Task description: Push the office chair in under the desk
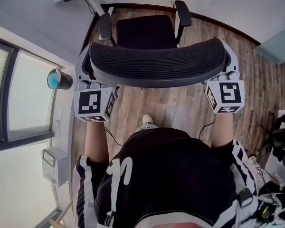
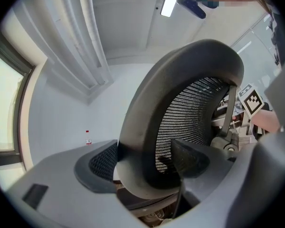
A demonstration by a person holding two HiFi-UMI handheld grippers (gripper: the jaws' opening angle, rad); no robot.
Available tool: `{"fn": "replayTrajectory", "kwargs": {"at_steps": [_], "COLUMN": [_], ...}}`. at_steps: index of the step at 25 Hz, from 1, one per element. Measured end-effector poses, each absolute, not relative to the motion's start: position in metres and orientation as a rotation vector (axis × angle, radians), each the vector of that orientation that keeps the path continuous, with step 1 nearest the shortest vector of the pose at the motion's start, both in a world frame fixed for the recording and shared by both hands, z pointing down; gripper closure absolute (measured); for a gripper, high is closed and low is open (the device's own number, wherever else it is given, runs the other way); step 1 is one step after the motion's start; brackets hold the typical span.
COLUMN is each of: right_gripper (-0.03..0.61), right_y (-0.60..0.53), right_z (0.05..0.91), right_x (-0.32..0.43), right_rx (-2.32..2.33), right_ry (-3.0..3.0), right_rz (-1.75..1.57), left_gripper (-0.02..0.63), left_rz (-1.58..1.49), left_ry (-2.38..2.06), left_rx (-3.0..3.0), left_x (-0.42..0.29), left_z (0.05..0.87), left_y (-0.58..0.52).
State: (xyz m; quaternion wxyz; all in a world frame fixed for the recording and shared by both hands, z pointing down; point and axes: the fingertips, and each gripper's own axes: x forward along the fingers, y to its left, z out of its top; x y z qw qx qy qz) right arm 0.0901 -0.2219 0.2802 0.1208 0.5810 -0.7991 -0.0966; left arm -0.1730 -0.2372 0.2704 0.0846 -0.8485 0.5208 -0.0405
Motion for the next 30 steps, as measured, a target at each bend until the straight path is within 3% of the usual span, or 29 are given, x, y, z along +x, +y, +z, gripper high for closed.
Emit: {"fn": "replayTrajectory", "kwargs": {"at_steps": [30], "right_gripper": [0.307], "right_y": [-0.304], "right_z": [0.280], "right_x": [0.076], "right_rx": [1.747], "right_ry": [-2.218], "right_rz": [-0.202], "left_gripper": [0.275], "left_rz": [-0.074], "left_ry": [1.446], "left_rx": [-2.572], "left_x": [-0.188], "left_z": [0.272], "left_y": [-0.330]}}
